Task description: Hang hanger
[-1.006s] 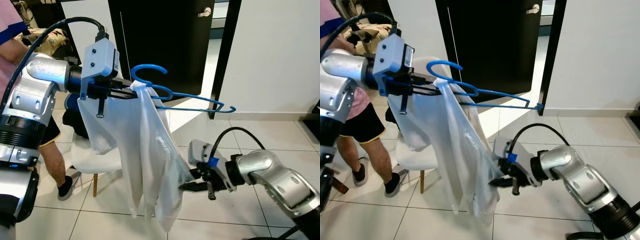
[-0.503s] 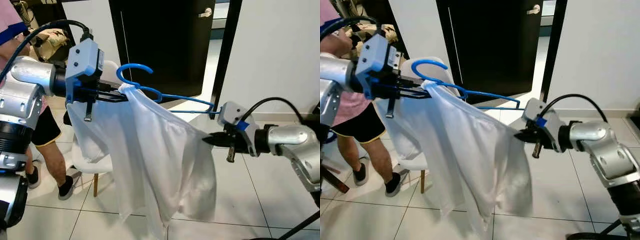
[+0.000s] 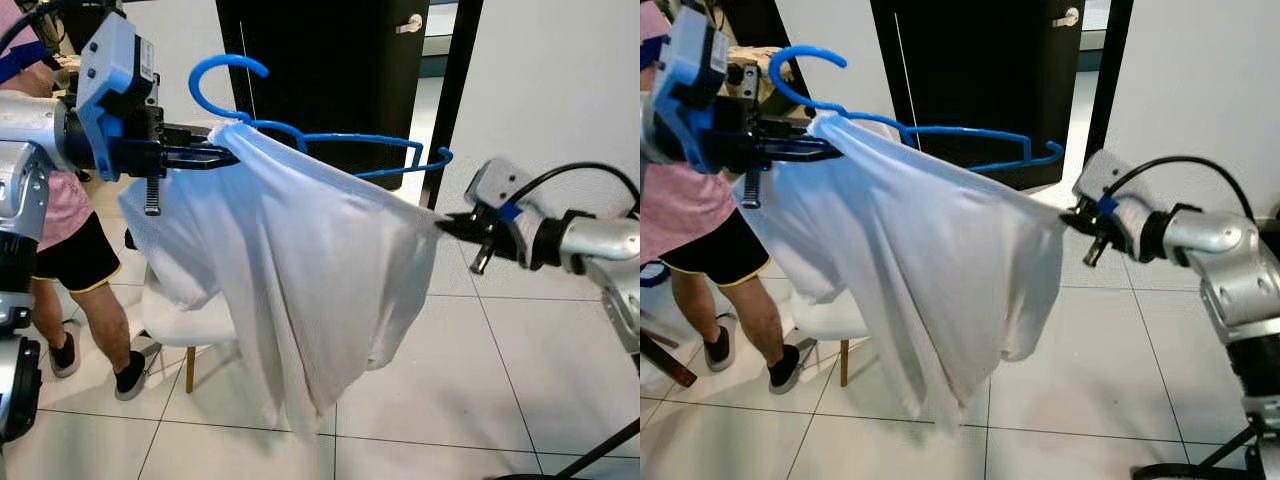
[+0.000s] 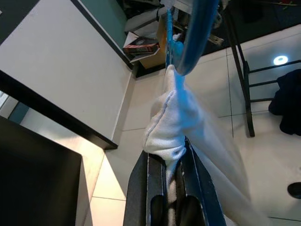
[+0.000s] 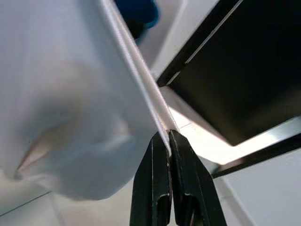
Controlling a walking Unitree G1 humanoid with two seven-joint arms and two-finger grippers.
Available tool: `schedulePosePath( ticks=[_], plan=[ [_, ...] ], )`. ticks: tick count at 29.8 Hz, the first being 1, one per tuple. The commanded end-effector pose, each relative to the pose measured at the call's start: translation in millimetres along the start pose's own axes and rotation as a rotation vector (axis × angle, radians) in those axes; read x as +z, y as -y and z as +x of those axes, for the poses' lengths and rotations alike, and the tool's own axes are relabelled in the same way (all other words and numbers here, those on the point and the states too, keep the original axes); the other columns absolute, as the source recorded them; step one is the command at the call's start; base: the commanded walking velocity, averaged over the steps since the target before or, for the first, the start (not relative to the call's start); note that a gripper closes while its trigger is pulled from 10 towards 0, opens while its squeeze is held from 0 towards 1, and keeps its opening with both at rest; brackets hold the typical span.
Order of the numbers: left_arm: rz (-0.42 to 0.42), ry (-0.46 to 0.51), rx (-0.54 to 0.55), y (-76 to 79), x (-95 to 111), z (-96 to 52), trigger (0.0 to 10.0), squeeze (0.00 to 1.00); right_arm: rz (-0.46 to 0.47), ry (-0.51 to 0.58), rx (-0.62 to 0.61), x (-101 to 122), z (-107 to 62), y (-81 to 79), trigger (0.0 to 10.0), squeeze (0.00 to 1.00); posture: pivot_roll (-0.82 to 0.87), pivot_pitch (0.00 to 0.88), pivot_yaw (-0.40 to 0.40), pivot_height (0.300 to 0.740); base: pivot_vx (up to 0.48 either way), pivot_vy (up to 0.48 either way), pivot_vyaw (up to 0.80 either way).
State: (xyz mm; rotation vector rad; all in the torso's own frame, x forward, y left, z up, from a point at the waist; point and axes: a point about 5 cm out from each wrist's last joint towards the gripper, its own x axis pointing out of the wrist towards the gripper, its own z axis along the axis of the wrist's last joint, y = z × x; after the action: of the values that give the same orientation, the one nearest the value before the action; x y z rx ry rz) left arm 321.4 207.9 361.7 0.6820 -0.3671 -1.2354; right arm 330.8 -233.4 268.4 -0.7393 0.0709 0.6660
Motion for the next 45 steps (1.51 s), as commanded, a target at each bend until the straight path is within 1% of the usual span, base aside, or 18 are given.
schedulePosePath(
  ticks=[1,4,7,10,15,20,29,30,33,34,38,39,40,41,42,43,44,45],
  plan=[
    [0.000,-0.027,0.015,-0.1,1.4,-12.7,0.0,0.00,-0.001,-0.010,-0.053,-2.2,-0.8,6.5,0.0,0.00,-0.08,0.000,0.052,0.740,0.000,0.000,0.00],
    [-0.045,-0.078,-0.015,8.5,-12.9,-10.1,0.0,0.00,-0.014,0.011,-0.085,2.3,0.5,11.0,0.0,0.00,-0.08,0.000,0.054,0.740,0.000,0.000,0.00],
    [-0.051,-0.087,-0.020,9.8,-15.1,-9.7,0.0,0.00,-0.016,0.013,-0.086,2.8,0.6,11.3,0.0,0.00,-0.08,0.000,0.054,0.740,0.000,0.000,0.00],
    [-0.074,-0.141,-0.010,14.2,-28.4,-8.5,0.0,0.00,-0.027,0.019,-0.076,4.0,1.6,10.2,0.0,0.00,-0.08,0.000,0.057,0.740,0.000,0.000,0.00],
    [-0.083,-0.149,-0.009,15.2,-30.9,-8.7,0.0,0.00,-0.030,0.020,-0.074,4.0,1.9,9.8,0.0,0.00,-0.08,0.000,0.057,0.740,0.000,0.000,0.00],
    [-0.130,-0.191,-0.033,23.6,-41.8,-13.2,0.0,0.00,-0.045,0.026,-0.069,4.9,2.4,11.3,0.0,0.00,-0.08,0.000,0.059,0.740,0.000,0.000,0.00],
    [-0.162,-0.200,-0.100,37.5,-47.6,-8.8,0.0,0.00,-0.063,0.042,-0.060,8.8,3.9,12.7,0.0,0.00,-0.08,0.000,0.059,0.740,0.000,0.000,0.00],
    [-0.169,-0.210,-0.115,44.0,-53.6,-3.8,0.0,0.00,-0.067,0.079,-0.040,17.1,4.5,12.4,0.0,0.00,-0.08,0.000,0.059,0.740,0.000,0.000,0.00],
    [-0.168,-0.220,-0.121,46.9,-56.9,-1.3,0.0,0.00,-0.065,0.100,-0.031,21.6,4.7,12.3,0.0,0.00,-0.09,0.000,0.059,0.740,0.000,0.000,0.00],
    [-0.162,-0.233,-0.123,49.3,-60.1,1.2,0.0,0.00,-0.063,0.122,-0.019,26.6,4.8,11.9,0.0,0.00,-0.09,0.000,0.059,0.740,0.000,0.000,0.00],
    [-0.158,-0.245,-0.121,51.1,-63.0,3.3,0.0,0.00,-0.063,0.142,-0.006,30.8,4.8,11.4,0.0,0.00,-0.09,0.000,0.059,0.740,0.000,0.000,0.00],
    [-0.141,-0.272,-0.106,54.2,-69.2,9.0,0.0,0.00,-0.058,0.193,0.025,41.4,4.8,9.3,0.0,0.00,-0.09,0.000,0.058,0.740,0.000,0.000,0.00],
    [-0.141,-0.272,-0.106,54.2,-69.2,9.0,0.0,0.00,-0.058,0.193,0.025,41.4,4.8,9.3,0.0,0.00,-0.09,0.000,0.058,0.740,0.000,0.000,0.00],
    [-0.124,-0.281,-0.087,56.9,-73.0,15.9,0.1,0.00,-0.053,0.242,0.052,52.2,5.0,7.4,0.0,0.00,-0.09,0.000,0.058,0.740,0.000,0.000,0.00],
    [-0.124,-0.281,-0.087,56.9,-73.0,15.9,0.1,0.00,-0.053,0.242,0.052,52.2,5.0,7.4,0.0,0.00,-0.09,0.000,0.058,0.740,0.000,0.000,0.00],
    [-0.107,-0.275,-0.058,58.2,-74.6,23.7,0.3,0.00,-0.054,0.282,0.075,61.4,5.4,5.7,0.0,0.00,-0.09,0.000,0.053,0.740,0.000,0.000,0.00],
    [-0.107,-0.275,-0.058,58.2,-74.6,23.7,0.3,0.00,-0.054,0.282,0.075,61.4,5.4,5.7,0.0,0.00,-0.09,0.000,0.053,0.740,0.000,0.000,0.00],
    [-0.098,-0.260,-0.036,59.5,-74.3,30.5,0.2,0.00,-0.056,0.310,0.093,68.1,6.1,4.5,0.0,0.00,-0.09,0.000,0.054,0.740,0.000,0.000,0.00]
  ],
)
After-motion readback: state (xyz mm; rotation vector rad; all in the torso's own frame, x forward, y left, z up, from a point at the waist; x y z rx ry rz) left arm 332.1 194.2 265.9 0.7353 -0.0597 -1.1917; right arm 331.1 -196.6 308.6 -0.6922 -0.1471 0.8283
